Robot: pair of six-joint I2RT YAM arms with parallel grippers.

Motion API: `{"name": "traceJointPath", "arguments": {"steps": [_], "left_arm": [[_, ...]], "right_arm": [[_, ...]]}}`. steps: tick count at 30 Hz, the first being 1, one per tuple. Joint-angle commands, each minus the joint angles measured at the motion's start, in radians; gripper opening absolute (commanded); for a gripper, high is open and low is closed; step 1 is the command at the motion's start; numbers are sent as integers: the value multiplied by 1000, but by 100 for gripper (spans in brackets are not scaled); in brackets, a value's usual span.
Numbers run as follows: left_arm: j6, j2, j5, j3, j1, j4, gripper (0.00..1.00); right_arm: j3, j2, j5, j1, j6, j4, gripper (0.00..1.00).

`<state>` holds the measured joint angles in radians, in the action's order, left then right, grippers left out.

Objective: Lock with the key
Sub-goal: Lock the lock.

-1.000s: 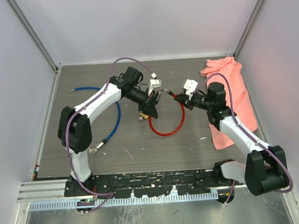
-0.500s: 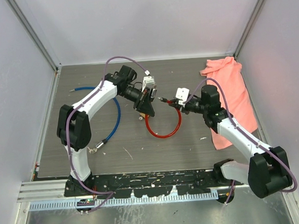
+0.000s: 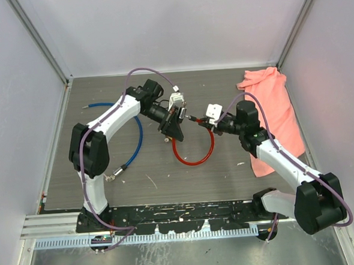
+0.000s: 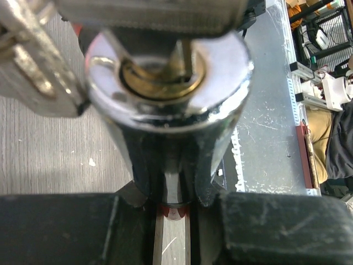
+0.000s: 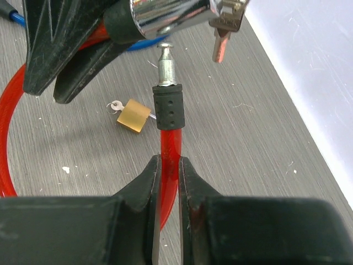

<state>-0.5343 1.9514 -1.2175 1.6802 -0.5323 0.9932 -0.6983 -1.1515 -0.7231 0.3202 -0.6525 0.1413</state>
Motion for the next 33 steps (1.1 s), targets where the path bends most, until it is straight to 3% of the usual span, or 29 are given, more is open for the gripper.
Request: {"name": "traceJointPath", "arguments": {"steps": [1,11,25,33], "left_arm": [[-40,13,-60,68,-23,37,0],[-89,51,-70,128,-27,122,0],[-323,58,-187,206,11,390,0],[-600,122,-220,298,8,674,0]], "right_arm": [[-62,20,-22,21,12,46,1],[-74,46,-54,26,3,-1,1],[-120,81,-54,22,23,-55,1],[-127,74,-90,32,39,-50,1]]}}
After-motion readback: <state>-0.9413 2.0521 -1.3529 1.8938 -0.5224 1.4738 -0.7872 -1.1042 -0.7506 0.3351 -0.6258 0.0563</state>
